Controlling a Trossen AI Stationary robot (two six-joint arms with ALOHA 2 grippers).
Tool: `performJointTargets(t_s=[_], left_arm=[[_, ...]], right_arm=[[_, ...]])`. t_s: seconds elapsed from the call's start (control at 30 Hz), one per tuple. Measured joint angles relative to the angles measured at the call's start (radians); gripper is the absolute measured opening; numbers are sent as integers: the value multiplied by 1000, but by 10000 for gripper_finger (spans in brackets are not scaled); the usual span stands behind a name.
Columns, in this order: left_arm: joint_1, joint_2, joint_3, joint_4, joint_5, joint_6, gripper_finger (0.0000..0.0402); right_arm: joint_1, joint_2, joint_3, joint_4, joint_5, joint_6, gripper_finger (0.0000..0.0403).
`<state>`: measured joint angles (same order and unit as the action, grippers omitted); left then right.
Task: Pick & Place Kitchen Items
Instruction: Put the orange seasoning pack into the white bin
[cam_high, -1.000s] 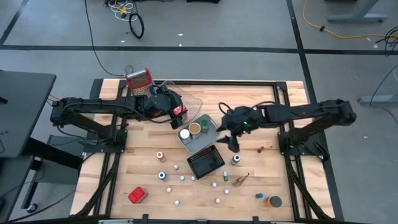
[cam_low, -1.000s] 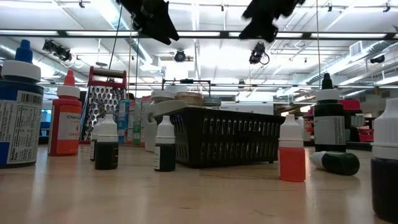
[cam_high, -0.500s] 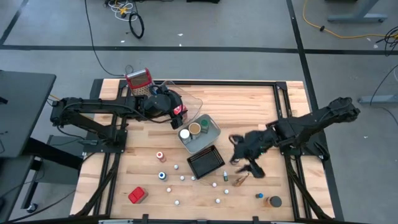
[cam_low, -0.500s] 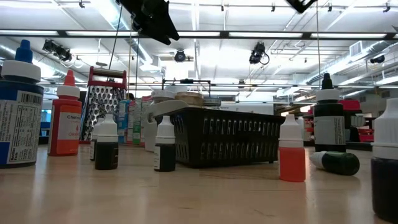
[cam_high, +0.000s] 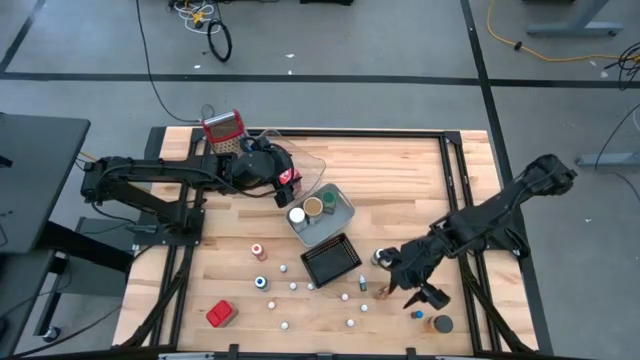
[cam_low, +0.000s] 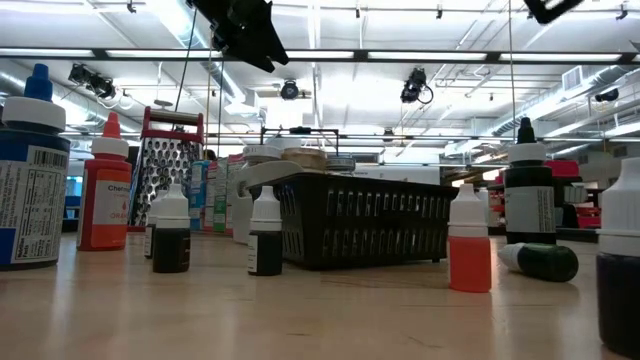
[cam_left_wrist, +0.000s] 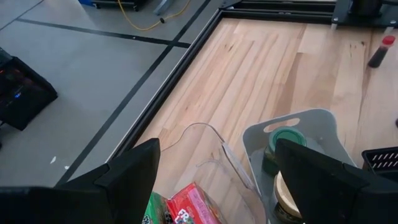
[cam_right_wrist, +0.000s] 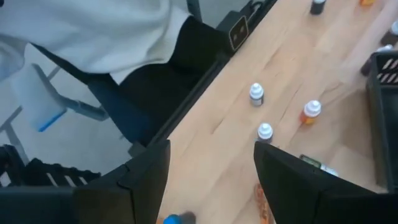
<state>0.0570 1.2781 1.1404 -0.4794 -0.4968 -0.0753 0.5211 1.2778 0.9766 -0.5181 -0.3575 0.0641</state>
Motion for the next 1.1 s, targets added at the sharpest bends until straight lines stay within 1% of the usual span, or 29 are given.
performJointTargets(t_s=[0.1, 0.23, 0.6, 0.73, 0.8, 0.9, 1.1], left_arm=[[0, 0, 0, 10, 0, 0, 327], [0, 0, 0, 29, 3, 0, 327], [0, 0, 0, 30, 3, 0, 327], [0, 0, 0, 30, 4, 0, 327], [0, 0, 0, 30, 4, 0, 327], [0, 0, 0, 29, 4, 0, 327], [0, 0, 0, 29, 4, 0, 327]], right_arm=[[5, 0, -34, 62, 16, -3, 242], [5, 0, -88, 113, 78, -5, 242], [4, 0, -273, 321, 103, 5, 242], [4, 0, -297, 328, 117, 2, 236], [4, 0, -299, 333, 131, 8, 224], [4, 0, -299, 344, 132, 14, 193], [4, 0, -299, 347, 133, 30, 105]])
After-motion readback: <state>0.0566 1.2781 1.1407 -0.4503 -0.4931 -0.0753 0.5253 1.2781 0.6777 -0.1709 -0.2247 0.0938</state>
